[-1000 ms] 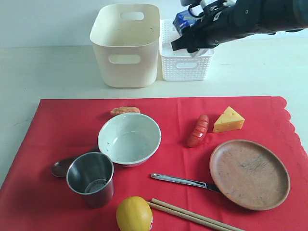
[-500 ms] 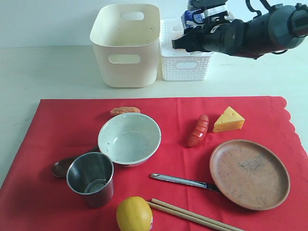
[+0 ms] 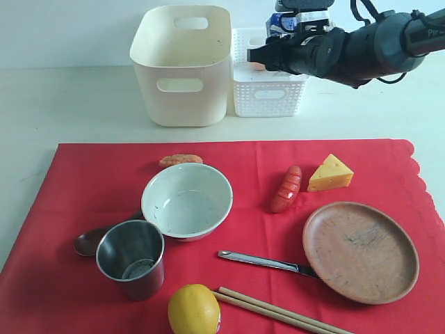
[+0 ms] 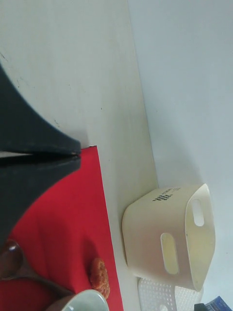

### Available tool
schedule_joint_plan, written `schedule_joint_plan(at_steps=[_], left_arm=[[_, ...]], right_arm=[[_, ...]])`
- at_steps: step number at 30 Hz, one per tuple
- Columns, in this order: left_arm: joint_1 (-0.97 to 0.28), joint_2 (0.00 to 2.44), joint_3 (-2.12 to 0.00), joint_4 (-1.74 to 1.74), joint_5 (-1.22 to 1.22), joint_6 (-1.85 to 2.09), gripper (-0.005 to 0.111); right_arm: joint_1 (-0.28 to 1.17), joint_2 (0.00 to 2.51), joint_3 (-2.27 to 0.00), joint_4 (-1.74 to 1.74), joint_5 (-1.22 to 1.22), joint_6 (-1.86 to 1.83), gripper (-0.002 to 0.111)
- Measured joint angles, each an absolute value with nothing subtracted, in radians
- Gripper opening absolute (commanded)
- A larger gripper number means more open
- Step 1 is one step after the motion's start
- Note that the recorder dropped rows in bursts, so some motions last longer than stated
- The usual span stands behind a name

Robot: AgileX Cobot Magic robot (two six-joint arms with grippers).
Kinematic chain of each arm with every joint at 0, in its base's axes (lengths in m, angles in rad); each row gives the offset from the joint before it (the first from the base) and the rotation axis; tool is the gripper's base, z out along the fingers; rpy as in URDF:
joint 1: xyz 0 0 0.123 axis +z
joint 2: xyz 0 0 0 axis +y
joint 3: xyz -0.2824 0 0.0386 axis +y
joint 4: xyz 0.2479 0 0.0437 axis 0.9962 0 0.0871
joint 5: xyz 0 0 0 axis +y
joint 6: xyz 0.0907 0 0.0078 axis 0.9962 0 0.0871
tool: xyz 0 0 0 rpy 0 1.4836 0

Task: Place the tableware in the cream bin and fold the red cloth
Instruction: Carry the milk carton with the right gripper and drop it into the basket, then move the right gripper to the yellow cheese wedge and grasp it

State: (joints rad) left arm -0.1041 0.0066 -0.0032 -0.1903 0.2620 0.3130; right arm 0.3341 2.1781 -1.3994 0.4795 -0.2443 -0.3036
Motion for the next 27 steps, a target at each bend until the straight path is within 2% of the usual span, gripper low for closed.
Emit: schedule_joint_plan(at_steps=[4, 9, 21, 27], left_arm=[[-0.104, 0.007, -0.003, -0.19, 0.262, 0.313, 0.002], [-0.104, 0.007, -0.003, -0.19, 0.262, 0.313, 0.002], [-0.104, 0.007, -0.003, -0.19, 0.262, 0.313, 0.002], [-0.104, 0.007, -0.003, -0.19, 0.262, 0.313, 0.002]], right_arm=[[0.334, 2.178, -1.399, 0.48, -0.246, -0.304, 0.063], [0.334, 2.178, -1.411, 0.48, -0.269, -0.304, 0.07], [0.334, 2.139, -1.411, 0.48, -0.266, -0.304, 0.07], [0.334, 2.047, -1.411, 0.48, -0.164, -0.304, 0.07]])
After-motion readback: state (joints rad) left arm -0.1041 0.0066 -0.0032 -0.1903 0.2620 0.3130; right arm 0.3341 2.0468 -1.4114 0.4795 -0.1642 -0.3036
